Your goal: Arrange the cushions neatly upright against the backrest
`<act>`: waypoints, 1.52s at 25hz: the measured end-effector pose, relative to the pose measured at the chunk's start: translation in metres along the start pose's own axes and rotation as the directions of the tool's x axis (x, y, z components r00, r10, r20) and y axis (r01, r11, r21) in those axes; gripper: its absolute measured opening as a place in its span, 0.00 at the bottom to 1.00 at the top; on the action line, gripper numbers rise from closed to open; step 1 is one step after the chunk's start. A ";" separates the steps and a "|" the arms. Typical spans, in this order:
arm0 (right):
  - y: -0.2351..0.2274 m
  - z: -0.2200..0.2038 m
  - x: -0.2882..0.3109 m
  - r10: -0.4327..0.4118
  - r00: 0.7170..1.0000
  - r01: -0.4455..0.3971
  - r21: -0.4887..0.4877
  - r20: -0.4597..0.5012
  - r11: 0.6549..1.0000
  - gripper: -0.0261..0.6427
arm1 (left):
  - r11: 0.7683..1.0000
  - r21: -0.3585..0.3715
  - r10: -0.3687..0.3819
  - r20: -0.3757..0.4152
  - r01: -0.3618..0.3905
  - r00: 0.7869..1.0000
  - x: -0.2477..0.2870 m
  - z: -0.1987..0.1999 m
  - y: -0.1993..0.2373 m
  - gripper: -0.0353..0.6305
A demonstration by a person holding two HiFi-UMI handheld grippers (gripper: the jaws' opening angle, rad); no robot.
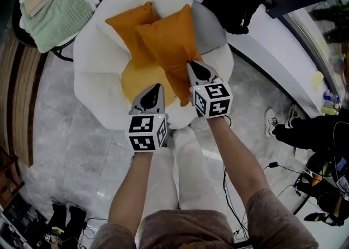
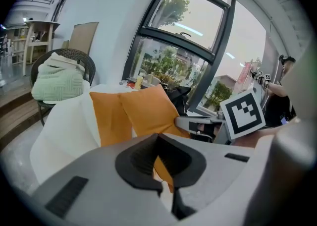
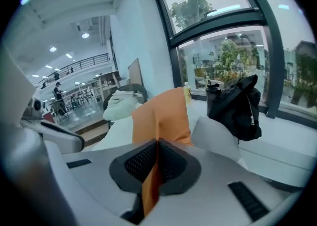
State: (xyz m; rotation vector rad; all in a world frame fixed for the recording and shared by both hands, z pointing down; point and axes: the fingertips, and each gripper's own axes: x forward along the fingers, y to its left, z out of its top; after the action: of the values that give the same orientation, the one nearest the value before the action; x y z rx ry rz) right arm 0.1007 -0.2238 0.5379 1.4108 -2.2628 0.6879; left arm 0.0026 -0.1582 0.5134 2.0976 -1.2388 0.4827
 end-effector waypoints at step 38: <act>-0.085 -0.046 0.148 -0.074 0.989 0.065 0.072 0.128 0.995 0.08 | 0.990 -0.112 0.063 -0.145 -0.080 0.987 0.090 -0.084 0.043 0.06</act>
State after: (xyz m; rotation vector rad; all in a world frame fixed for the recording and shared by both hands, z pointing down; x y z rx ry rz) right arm 0.1184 -0.3346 0.6748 1.6029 -2.2952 0.6739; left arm 0.0093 -0.1720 0.6431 1.8920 -1.2333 0.5664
